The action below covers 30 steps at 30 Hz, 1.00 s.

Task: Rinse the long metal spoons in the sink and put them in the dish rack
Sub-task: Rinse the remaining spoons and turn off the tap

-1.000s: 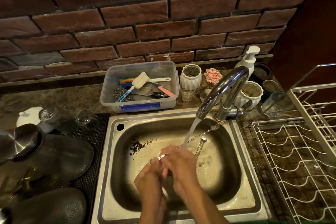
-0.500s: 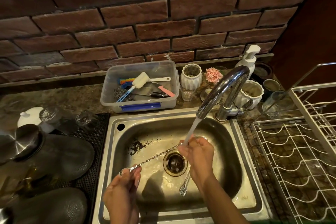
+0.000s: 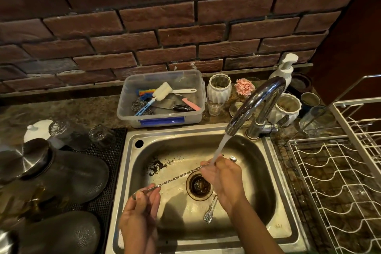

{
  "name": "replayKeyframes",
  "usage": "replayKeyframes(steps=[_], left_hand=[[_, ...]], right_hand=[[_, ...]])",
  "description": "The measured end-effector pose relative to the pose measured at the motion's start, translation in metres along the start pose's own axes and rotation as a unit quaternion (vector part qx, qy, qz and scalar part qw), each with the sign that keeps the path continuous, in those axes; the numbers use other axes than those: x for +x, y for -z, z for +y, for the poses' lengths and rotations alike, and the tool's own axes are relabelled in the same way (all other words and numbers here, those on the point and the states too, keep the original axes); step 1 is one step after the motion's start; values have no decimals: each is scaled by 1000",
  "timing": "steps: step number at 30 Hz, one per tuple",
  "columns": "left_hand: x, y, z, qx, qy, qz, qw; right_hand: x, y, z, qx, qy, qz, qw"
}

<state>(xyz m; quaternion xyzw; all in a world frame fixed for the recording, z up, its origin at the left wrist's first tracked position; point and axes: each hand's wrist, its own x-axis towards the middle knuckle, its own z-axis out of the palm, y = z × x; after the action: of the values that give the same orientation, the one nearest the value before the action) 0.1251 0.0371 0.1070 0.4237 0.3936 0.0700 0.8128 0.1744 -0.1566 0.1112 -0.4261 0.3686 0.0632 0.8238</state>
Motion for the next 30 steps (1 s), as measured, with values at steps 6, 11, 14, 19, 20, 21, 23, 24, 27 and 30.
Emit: replayKeyframes(steps=[6,11,14,19,20,21,23,24,27,30], left_hand=[[7,2,7,-54,5,-32,998],[3,-7,0,-56,29,-43,997],[2,-15,-7,-39,21,-52,998],[-2,-25,-10,-21,21,-53,998],[-4,-26,-7,-24,23,-49,998],[-5,-27,-4,-26,28,-45,998],[-8,-28,-1,-21,45,-38,998],[-9,-28,0,-22,49,-38,998],[-13,-29,0,-36,46,-39,998],[-13,-27,2,-37,52,-36,997]], right_hand=[[7,3,-5,9,-63,-64,996],[7,0,1,-15,-17,-46,999],[6,2,2,17,5,-11,1000],[7,5,-5,61,5,-13,998],[6,6,-6,39,5,-28,999],[4,5,-7,26,2,-45,999],[3,5,-4,25,-9,-54,998],[3,5,-3,24,-9,-48,999],[2,-1,0,36,-13,-31,999],[4,-3,4,14,-15,-41,999]])
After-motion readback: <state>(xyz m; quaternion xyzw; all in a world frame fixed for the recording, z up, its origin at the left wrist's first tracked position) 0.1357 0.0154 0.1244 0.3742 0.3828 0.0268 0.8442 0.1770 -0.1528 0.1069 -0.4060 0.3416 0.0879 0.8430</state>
